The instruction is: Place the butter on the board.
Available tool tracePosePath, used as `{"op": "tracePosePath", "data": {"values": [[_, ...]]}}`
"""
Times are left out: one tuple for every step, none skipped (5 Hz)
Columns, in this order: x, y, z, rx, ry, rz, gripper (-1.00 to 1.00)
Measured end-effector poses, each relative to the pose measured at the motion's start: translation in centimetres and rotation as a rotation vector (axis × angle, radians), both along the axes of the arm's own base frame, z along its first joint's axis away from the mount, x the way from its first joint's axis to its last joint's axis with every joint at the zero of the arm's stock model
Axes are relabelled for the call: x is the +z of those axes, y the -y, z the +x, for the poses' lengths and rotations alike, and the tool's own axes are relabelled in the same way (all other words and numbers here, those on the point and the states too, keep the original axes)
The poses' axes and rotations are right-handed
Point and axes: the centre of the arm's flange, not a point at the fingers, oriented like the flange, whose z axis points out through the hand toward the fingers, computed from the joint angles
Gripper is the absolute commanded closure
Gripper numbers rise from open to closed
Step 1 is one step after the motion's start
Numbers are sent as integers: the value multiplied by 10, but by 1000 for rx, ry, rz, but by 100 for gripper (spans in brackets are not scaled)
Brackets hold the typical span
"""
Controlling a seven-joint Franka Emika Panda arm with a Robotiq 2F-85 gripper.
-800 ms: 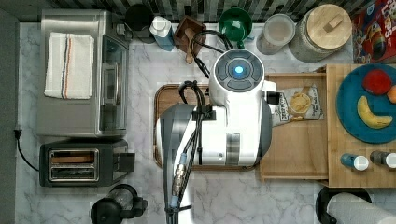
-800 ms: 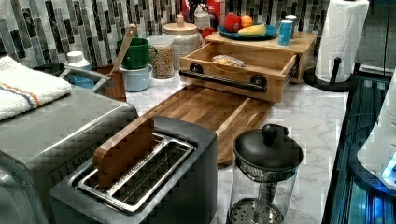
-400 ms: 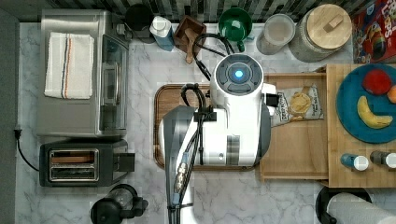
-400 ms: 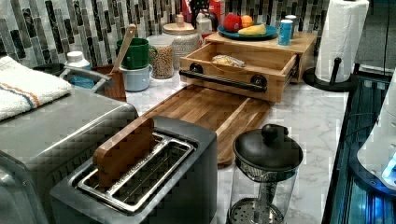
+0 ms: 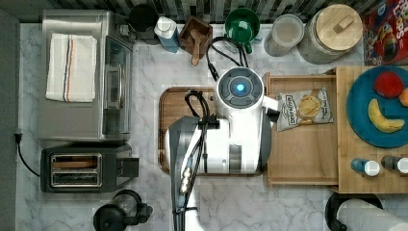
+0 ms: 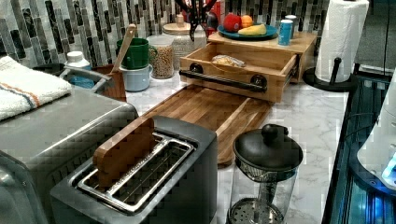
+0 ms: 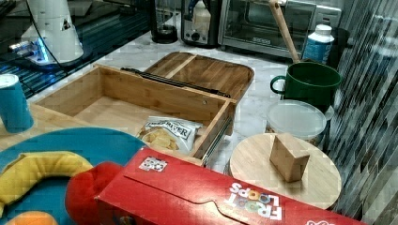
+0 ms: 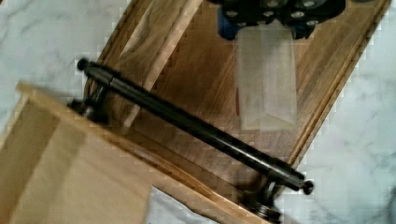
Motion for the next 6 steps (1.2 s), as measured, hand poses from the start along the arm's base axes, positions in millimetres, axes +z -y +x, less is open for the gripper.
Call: {"op": "tracePosePath", "data": {"values": [[-25, -12, -10, -166, 8, -43, 100], [-54, -38, -27, -242, -36, -75, 100], [-79, -71, -47, -228, -81, -71, 100], [-98, -95, -62, -245, -97, -71, 100], [-109, -102, -71, -280, -100, -81, 100], [-114, -104, -73, -343, -77, -70, 100]]}}
